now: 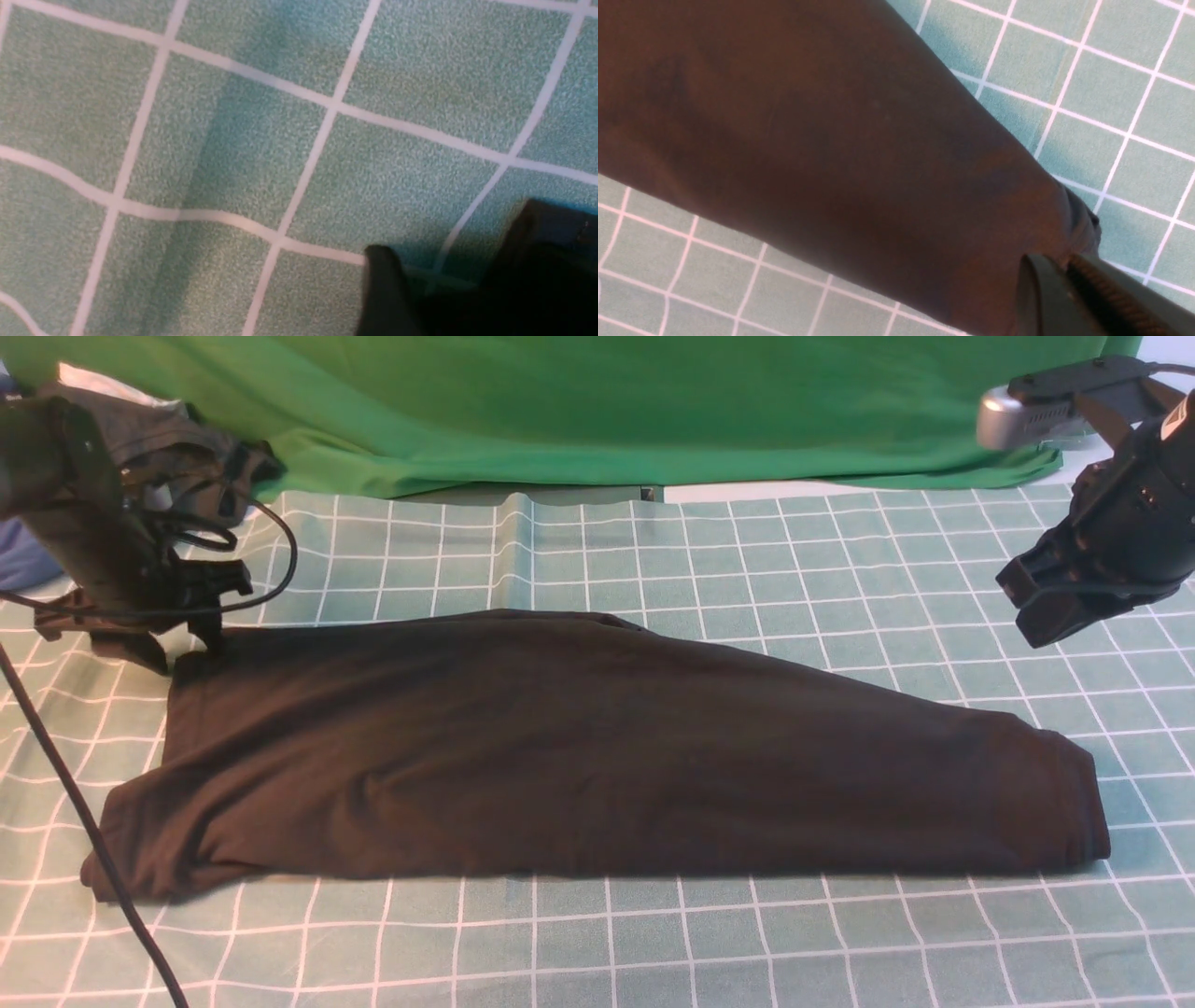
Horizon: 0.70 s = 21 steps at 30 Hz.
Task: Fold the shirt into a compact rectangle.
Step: 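Pull the folded dark garment lengthwise by its ends to straighten it flat on the table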
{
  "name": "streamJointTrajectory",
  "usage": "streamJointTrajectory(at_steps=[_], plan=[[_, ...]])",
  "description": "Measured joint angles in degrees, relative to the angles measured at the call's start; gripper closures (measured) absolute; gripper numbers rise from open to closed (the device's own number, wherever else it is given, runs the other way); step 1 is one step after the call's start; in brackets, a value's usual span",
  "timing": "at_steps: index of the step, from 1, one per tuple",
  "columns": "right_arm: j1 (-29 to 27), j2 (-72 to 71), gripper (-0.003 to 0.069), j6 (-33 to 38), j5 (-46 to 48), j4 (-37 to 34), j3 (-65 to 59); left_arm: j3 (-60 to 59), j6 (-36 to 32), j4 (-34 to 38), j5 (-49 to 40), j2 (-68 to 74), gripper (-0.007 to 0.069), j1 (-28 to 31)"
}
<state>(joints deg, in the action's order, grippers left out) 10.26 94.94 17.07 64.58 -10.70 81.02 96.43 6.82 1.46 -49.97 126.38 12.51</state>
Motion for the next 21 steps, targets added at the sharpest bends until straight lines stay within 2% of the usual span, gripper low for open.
streamJointTrajectory(at_steps=[1,3,5,15,21], plan=[[0.0,0.0,0.0585,0.1,0.0,0.0,0.0,0.0,-0.6,0.6,-0.3,-0.1,0.0438,0.0],[0.0,0.0,0.0583,0.1,0.0,0.0,0.0,0.0,-1.4,0.7,-1.7,-0.5,0.0551,-0.1],[0.0,0.0,0.0582,0.1,0.0,0.0,0.0,-0.1,-1.7,0.7,-3.0,-0.9,0.0593,-0.1],[0.0,0.0,0.0576,0.1,-0.5,-0.1,0.0,-0.1,-4.2,1.9,-3.5,-5.7,0.0611,-0.1],[0.0,0.0,0.0576,0.1,-1.3,-0.2,0.0,-0.1,-10.2,7.4,3.1,-7.2,0.0611,-0.2]])
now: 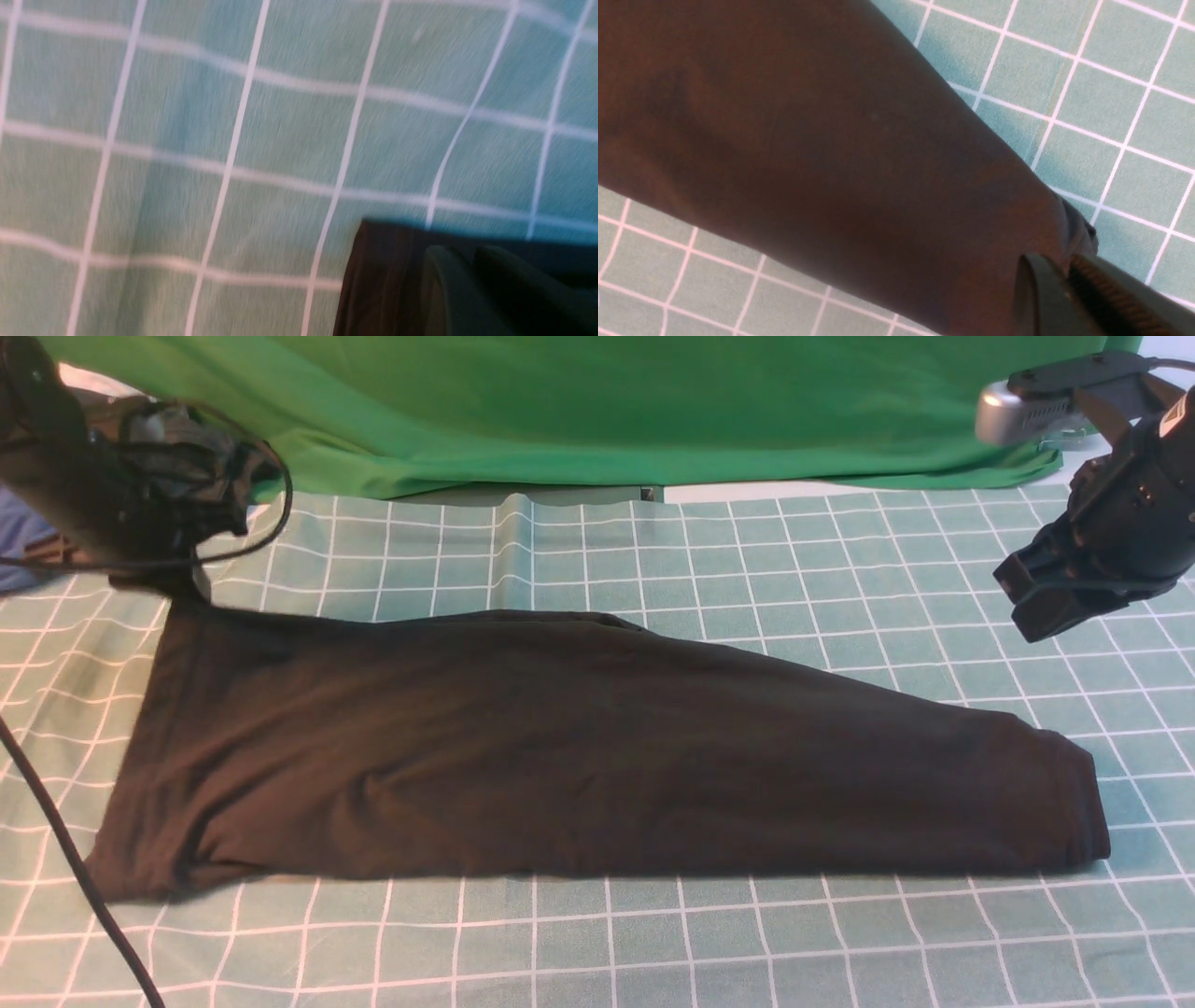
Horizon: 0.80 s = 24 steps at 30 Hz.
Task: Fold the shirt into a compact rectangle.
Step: 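Pull the folded dark garment lengthwise by its ends to straighten it flat on the table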
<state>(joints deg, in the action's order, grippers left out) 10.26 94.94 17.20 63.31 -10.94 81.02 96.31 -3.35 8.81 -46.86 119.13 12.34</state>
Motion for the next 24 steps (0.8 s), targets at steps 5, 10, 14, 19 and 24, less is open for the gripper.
streamJointTrajectory(at_steps=[5,10,14,19,24], plan=[[0.0,0.0,0.0574,0.0,-0.1,0.0,0.0,0.0,2.8,-2.4,6.3,0.0,0.0611,-0.3],[0.0,0.0,0.0568,0.0,-0.1,0.0,0.0,0.0,1.2,-2.6,7.6,1.6,0.0611,-0.5],[0.0,0.0,0.0567,0.0,-0.1,0.0,0.0,-0.2,0.1,-2.8,7.6,2.8,0.0594,-1.2],[0.0,0.0,0.0563,0.0,1.1,0.0,0.0,-0.2,0.8,-4.0,6.6,1.5,0.0478,-1.4],[0.0,0.0,0.0559,0.0,2.9,0.0,0.0,-0.2,1.7,-3.6,1.1,-5.3,0.0369,-1.5]])
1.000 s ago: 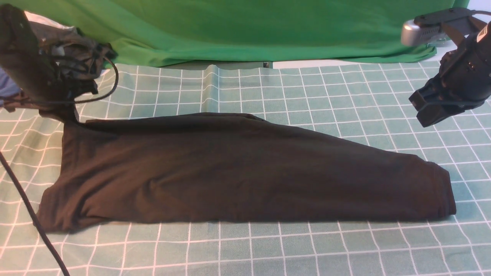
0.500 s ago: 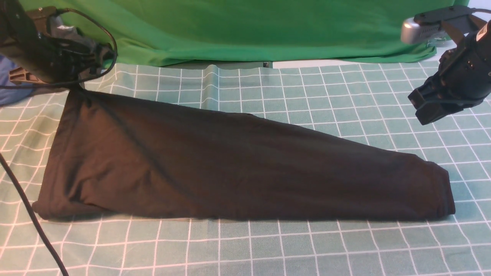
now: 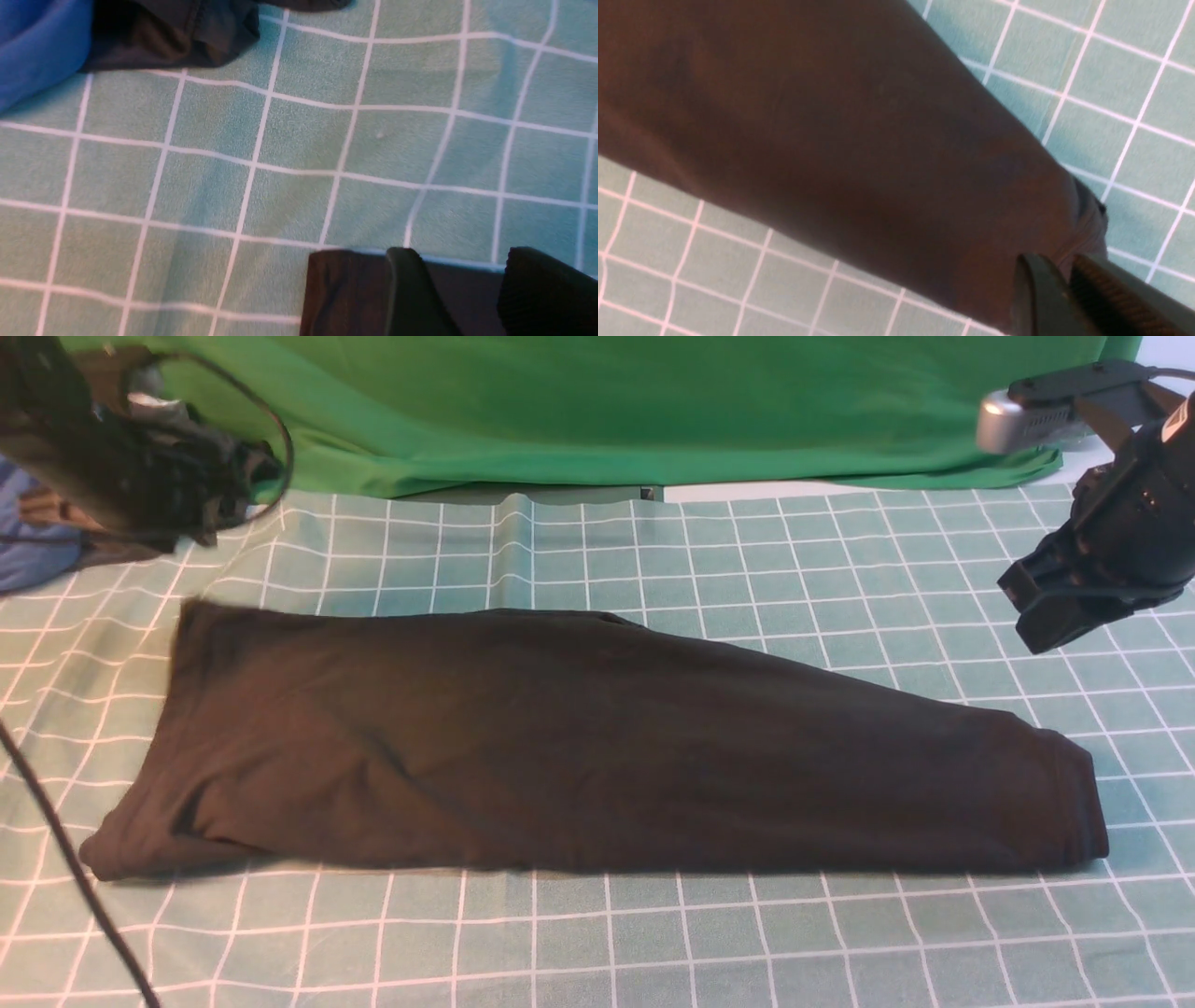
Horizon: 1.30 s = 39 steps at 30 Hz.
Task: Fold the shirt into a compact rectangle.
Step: 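Pull the folded dark garment lengthwise by its ends to straighten it flat on the table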
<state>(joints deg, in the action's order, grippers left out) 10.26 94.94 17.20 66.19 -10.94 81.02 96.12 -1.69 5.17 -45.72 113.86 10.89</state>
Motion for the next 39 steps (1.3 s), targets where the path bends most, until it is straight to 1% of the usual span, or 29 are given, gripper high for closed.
streamJointTrajectory(at_steps=[1,2,3,5,7,9,10,11,12,13,14,15,16,18,19,20,22,23,24,25,26,30,32,33,34,36,37,39], plan=[[0.0,0.0,0.0559,0.0,0.3,0.0,0.0,0.0,0.0,0.1,-2.2,-1.5,0.0372,0.0],[0.0,0.0,0.0559,0.0,0.3,0.0,0.0,0.0,0.0,0.1,-2.2,-1.8,0.0373,0.0],[0.0,0.0,0.0559,0.0,0.6,0.0,0.0,-0.3,0.0,0.4,-5.7,-3.9,0.0396,0.0],[0.0,0.0,0.0558,0.0,1.2,0.0,0.0,-1.7,-0.1,0.6,-9.8,-6.7,0.0451,0.0],[0.0,0.0,0.0558,0.0,1.4,0.0,0.0,-6.5,-0.5,1.1,-12.1,-10.5,0.0534,0.0],[0.0,0.0,0.0557,0.0,1.5,0.0,0.0,-11.9,-0.7,1.1,-12.3,-14.0,0.0583,0.0],[0.0,0.0,0.0557,0.0,1.5,0.0,0.0,-16.7,-0.8,1.1,-12.1,-17.5,0.0604,0.0],[0.0,0.0,0.0557,0.1,1.5,0.0,0.0,-21.0,-0.8,1.1,-11.7,-19.6,0.0611,0.0],[0.0,0.0,0.0557,0.1,1.5,0.0,0.0,-22.8,-0.8,1.1,-11.4,-20.7,0.0613,0.0],[0.0,0.0,0.0557,0.1,1.4,0.0,0.0,-29.6,-0.4,1.1,-9.8,-24.8,0.0619,0.0],[0.0,0.0,0.0557,0.1,1.3,0.0,0.0,-32.7,-0.4,0.9,-8.3,-26.6,0.0619,0.0],[0.0,0.0,0.0557,0.1,1.2,0.0,0.0,-33.5,-0.3,0.8,-8.0,-27.5,0.0619,0.0],[0.0,0.0,0.0555,0.2,0.8,-0.1,0.0,-39.3,-0.3,0.1,-5.2,-30.0,0.0617,0.0],[0.0,0.0,0.0553,0.5,-0.1,-0.6,0.0,-45.1,1.3,-2.6,0.1,-32.3,0.0594,0.0],[0.0,0.0,0.0553,0.6,0.0,-0.7,0.0,-46.0,1.7,-3.3,0.6,-32.4,0.059,0.0],[0.0,0.0,0.0552,1.6,-0.2,-1.6,0.0,-49.0,5.1,-6.1,4.4,-32.8,0.0547,0.0],[0.0,0.0,0.055,2.7,-0.3,-2.6,0.0,-50.9,8.3,-8.6,7.3,-32.6,0.0493,0.2],[0.0,0.0,0.0549,3.3,-0.4,-3.2,0.0,-51.7,10.2,-9.5,8.7,-32.1,0.0452,0.6],[0.0,0.0,0.0549,3.7,-0.5,-3.6,0.0,-52.0,11.2,-9.7,10.2,-31.5,0.0409,1.2],[0.0,0.0,0.0549,3.7,-0.5,-3.7,0.0,-52.0,11.4,-9.7,10.5,-31.2,0.0391,1.2],[0.0,0.0,0.0549,4.1,-0.8,-4.1,0.0,-52.2,12.2,-9.5,11.3,-29.9,0.0329,2.1],[0.0,0.0,0.0547,4.4,-1.0,-4.3,0.0,-52.3,12.6,-7.4,11.5,-25.7,0.0196,3.6],[0.0,0.0,0.0546,4.4,-1.0,-4.3,0.0,-52.3,11.6,-6.2,11.5,-24.0,0.0163,3.9],[0.0,0.0,0.0546,4.4,-1.0,-4.3,0.0,-52.3,11.2,-5.5,11.5,-23.3,0.0163,3.9],[0.0,0.0,0.0546,4.4,-1.1,-4.3,0.0,-52.3,10.6,-5.2,11.6,-22.9,0.0178,3.9],[0.0,0.0,0.0545,4.6,-1.2,-4.3,0.0,-52.3,9.1,-4.4,11.8,-22.6,0.0268,3.9],[0.0,0.0,0.0545,4.6,-1.2,-4.3,0.0,-52.3,9.0,-4.4,11.8,-22.6,0.028,3.9],[0.0,0.0,0.0545,5.0,-1.2,-4.3,0.0,-52.3,7.3,-4.6,12.8,-22.6,0.0466,3.9]])
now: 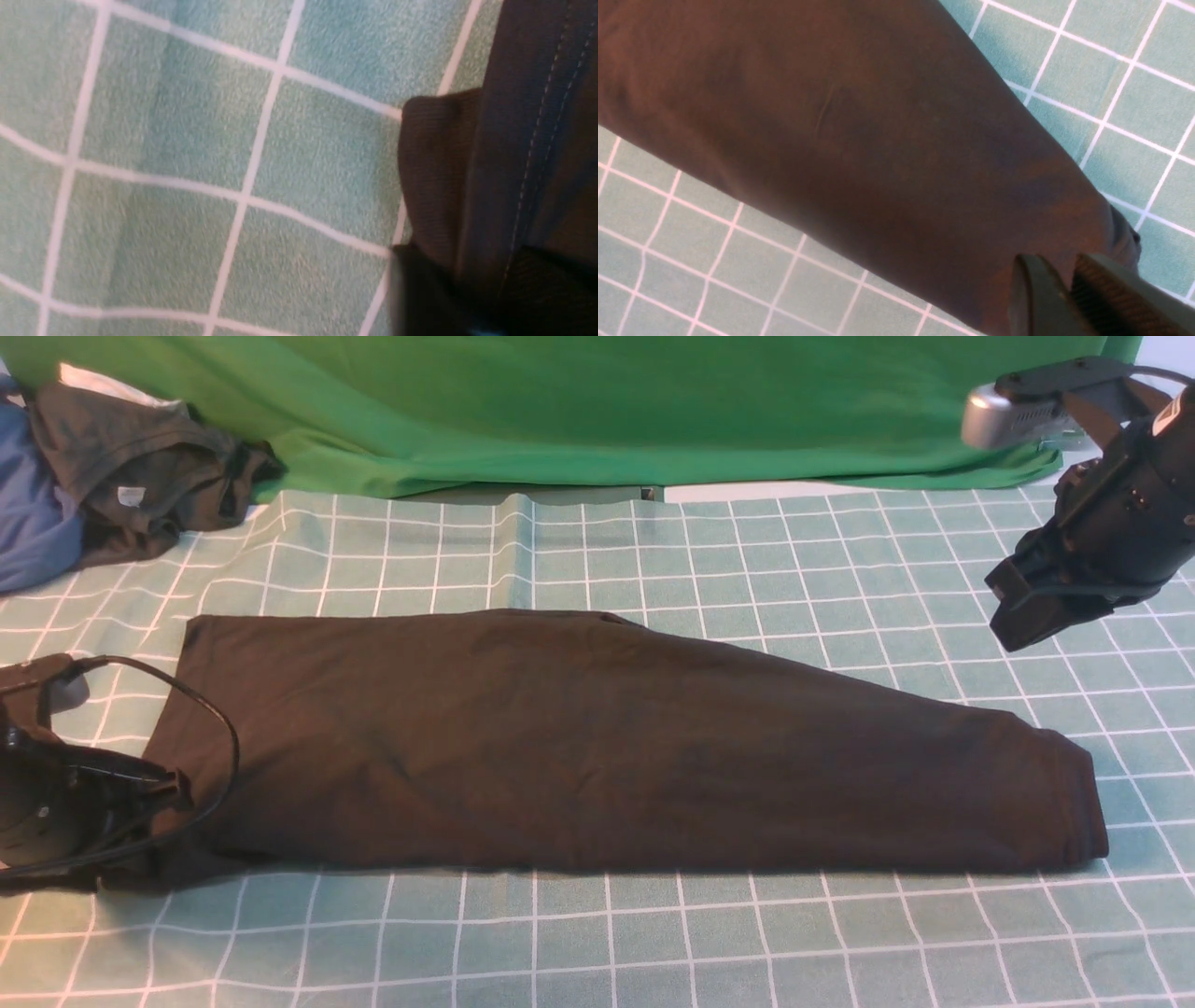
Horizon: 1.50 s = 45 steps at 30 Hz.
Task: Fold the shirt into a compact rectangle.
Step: 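Pull the folded dark garment lengthwise by its ends to straighten it flat on the table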
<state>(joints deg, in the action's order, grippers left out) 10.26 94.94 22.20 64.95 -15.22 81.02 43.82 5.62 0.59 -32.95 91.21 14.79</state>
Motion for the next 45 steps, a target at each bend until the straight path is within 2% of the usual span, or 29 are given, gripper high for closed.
streamJointTrajectory(at_steps=[2,4,10,17,21,25,28,33,36,40,41,42,43,44,45], plan=[[0.0,0.0,0.0545,0.6,0.0,0.0,0.0,0.0,-1.4,-0.1,0.7,0.0,0.0547,0.0],[0.0,0.0,0.0545,0.7,0.0,0.0,0.0,0.0,-2.6,-0.1,0.5,0.0,0.058,0.0],[0.0,0.0,0.0545,0.8,0.0,0.0,0.0,3.7,-3.1,-4.5,-7.2,0.1,0.0587,0.0],[0.0,0.0,0.0542,0.6,2.2,0.0,0.0,5.1,-3.3,-5.4,-8.2,0.1,0.0587,0.0],[-0.6,0.0,0.0501,-4.5,4.4,3.4,-0.2,5.1,-3.5,-5.0,-8.2,0.1,0.0587,0.0],[-3.9,0.0,0.0426,-8.7,4.4,5.3,-3.6,5.1,-3.5,-4.7,-8.2,0.1,0.0587,0.0],[-7.0,0.0,0.0318,-10.1,1.5,6.4,-10.9,5.1,-3.5,-3.6,-8.2,0.1,0.0587,0.0],[-7.8,1.1,0.0106,-10.2,-9.6,6.1,-20.7,5.1,-6.4,-1.0,-7.5,0.1,0.0587,0.0],[-7.9,2.5,0.0078,-9.8,-11.8,5.9,-21.8,5.1,-6.5,-0.6,-7.4,0.1,0.0587,0.0],[-7.9,7.2,0.0118,-7.4,-13.6,3.2,-22.2,5.1,-6.9,-0.6,-7.3,0.1,0.0587,0.0],[-7.9,8.0,0.0142,-6.8,-13.8,2.7,-22.2,5.1,-6.9,-0.6,-7.3,0.1,0.0587,0.0],[-7.9,8.9,0.02,-5.2,-14.0,1.7,-22.2,5.1,-6.9,-0.6,-7.3,0.1,0.0587,0.0],[-7.9,9.1,0.0212,-5.2,-14.0,1.6,-22.2,5.1,-6.9,-0.6,-7.3,0.1,0.0587,0.0],[-7.9,9.4,0.0353,-3.5,-14.2,1.7,-22.2,5.1,-6.9,-0.6,-7.3,0.1,0.0587,0.0],[-7.9,9.4,0.0438,-2.8,-14.2,1.5,-22.2,5.1,-6.9,-0.6,-7.3,0.1,0.0587,0.0]])
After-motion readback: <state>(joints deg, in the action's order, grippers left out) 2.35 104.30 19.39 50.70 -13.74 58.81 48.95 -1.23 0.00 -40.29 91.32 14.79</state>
